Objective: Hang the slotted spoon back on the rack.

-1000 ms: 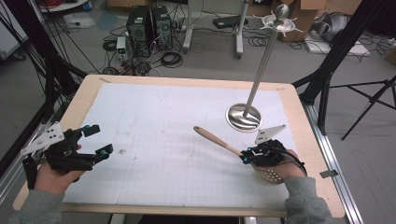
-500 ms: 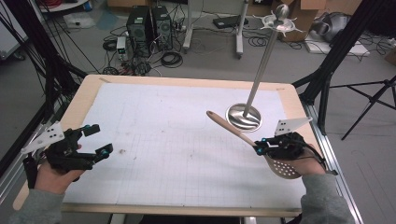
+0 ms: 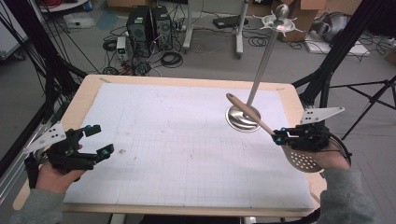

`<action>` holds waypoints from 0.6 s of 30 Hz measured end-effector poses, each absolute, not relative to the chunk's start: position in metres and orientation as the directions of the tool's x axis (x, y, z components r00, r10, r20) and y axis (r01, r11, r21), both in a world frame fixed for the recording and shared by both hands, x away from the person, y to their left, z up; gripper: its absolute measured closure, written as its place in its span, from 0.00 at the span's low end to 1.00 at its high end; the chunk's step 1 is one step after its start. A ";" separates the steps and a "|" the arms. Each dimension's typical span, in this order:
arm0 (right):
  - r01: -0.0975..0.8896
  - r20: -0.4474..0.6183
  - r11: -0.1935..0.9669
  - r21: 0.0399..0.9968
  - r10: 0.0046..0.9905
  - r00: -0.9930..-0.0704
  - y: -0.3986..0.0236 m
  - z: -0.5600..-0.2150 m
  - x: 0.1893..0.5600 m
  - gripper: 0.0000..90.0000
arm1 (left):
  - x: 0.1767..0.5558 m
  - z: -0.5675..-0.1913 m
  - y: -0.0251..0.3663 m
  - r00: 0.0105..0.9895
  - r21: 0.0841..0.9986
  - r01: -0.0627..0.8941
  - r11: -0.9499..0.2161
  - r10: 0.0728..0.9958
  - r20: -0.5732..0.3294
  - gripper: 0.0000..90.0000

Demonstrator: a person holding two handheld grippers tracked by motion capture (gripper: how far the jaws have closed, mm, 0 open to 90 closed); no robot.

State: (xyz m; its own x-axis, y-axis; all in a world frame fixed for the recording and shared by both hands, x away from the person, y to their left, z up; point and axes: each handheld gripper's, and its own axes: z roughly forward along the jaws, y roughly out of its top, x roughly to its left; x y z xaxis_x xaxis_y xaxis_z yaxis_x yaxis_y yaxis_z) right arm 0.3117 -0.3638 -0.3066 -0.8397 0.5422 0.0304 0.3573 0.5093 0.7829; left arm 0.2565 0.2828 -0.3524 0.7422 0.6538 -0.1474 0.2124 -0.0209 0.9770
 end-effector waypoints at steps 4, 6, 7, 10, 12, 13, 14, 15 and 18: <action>0.358 0.018 0.499 0.789 0.563 -0.826 -0.374 -0.298 0.311 0.87 | 0.257 -0.353 0.283 0.740 0.977 0.214 -0.018 0.655 -0.150 0.09; 0.359 0.014 0.494 0.792 0.573 -0.819 -0.378 -0.293 0.311 0.87 | 0.257 -0.353 0.283 0.740 0.977 0.214 -0.020 0.656 -0.149 0.09; 0.354 0.007 0.493 0.795 0.576 -0.817 -0.381 -0.290 0.310 0.87 | 0.257 -0.353 0.283 0.740 0.977 0.213 -0.019 0.656 -0.149 0.09; 0.347 -0.002 0.485 0.803 0.584 -0.811 -0.388 -0.284 0.309 0.86 | 0.256 -0.353 0.284 0.740 0.977 0.213 -0.021 0.656 -0.148 0.09; 0.344 -0.008 0.481 0.807 0.591 -0.806 -0.391 -0.280 0.307 0.87 | 0.256 -0.353 0.283 0.740 0.977 0.214 -0.021 0.656 -0.148 0.09; 0.341 -0.010 0.477 0.810 0.593 -0.805 -0.393 -0.279 0.307 0.86 | 0.256 -0.353 0.283 0.740 0.977 0.214 -0.021 0.656 -0.148 0.09; 0.341 -0.011 0.474 0.812 0.597 -0.802 -0.395 -0.277 0.306 0.87 | 0.256 -0.353 0.283 0.740 0.977 0.214 -0.022 0.656 -0.148 0.09; 0.340 -0.013 0.471 0.814 0.600 -0.800 -0.396 -0.276 0.305 0.87 | 0.256 -0.353 0.283 0.740 0.977 0.214 -0.022 0.656 -0.147 0.09; 0.336 -0.012 0.459 0.823 0.605 -0.796 -0.401 -0.273 0.304 0.87 | 0.255 -0.353 0.283 0.740 0.977 0.213 -0.024 0.657 -0.145 0.09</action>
